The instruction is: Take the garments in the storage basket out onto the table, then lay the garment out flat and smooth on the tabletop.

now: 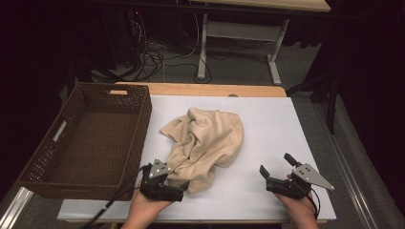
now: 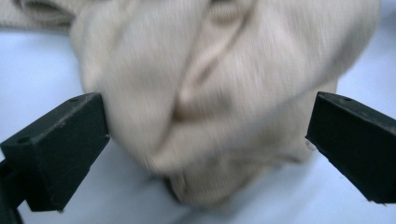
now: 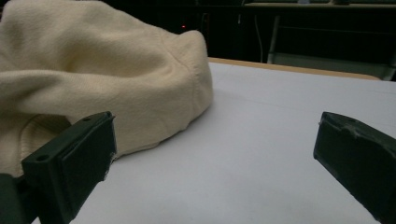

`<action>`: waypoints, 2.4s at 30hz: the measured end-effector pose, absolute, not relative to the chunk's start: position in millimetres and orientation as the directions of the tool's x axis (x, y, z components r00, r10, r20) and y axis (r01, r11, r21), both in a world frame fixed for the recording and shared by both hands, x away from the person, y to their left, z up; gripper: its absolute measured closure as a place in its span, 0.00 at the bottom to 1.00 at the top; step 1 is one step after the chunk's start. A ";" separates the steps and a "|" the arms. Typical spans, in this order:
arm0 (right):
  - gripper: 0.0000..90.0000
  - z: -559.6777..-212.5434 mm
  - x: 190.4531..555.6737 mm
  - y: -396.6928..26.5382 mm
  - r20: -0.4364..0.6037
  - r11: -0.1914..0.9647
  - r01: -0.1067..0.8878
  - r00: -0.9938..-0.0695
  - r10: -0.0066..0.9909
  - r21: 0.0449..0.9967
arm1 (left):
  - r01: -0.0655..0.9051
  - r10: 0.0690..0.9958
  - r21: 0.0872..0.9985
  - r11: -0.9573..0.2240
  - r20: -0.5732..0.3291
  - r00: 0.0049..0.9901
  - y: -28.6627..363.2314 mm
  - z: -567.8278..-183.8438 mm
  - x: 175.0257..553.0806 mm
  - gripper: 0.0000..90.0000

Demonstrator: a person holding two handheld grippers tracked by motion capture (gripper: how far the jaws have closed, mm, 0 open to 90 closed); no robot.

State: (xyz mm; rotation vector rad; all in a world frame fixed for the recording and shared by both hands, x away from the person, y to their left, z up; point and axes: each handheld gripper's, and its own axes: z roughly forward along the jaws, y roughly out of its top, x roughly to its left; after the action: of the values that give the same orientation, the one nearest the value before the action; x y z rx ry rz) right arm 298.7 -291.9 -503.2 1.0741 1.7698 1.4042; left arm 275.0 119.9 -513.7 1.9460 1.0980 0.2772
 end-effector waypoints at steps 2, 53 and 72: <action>0.00 -503.5 301.8 -288.9 0.010 0.105 0.214 -0.479 0.878 0.971 | 0.634 0.771 0.747 -0.201 -0.278 0.573 121.2 -523.9 271.6 0.00; 0.21 -453.3 336.9 -159.6 -0.037 0.257 0.270 -0.620 0.784 0.928 | 0.422 0.669 0.871 -0.253 -0.158 0.727 85.3 -513.1 271.1 0.46; 0.87 -459.3 334.6 -227.8 -0.058 0.273 0.343 -0.525 0.849 0.899 | 0.427 0.633 0.869 -0.250 -0.187 0.752 93.7 -503.9 278.4 0.03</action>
State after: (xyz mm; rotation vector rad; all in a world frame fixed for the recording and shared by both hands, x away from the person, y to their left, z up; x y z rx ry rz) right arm 334.6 -227.8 -459.3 1.0701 2.0033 1.2116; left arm 278.4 93.7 -503.9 1.8873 0.8129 0.2425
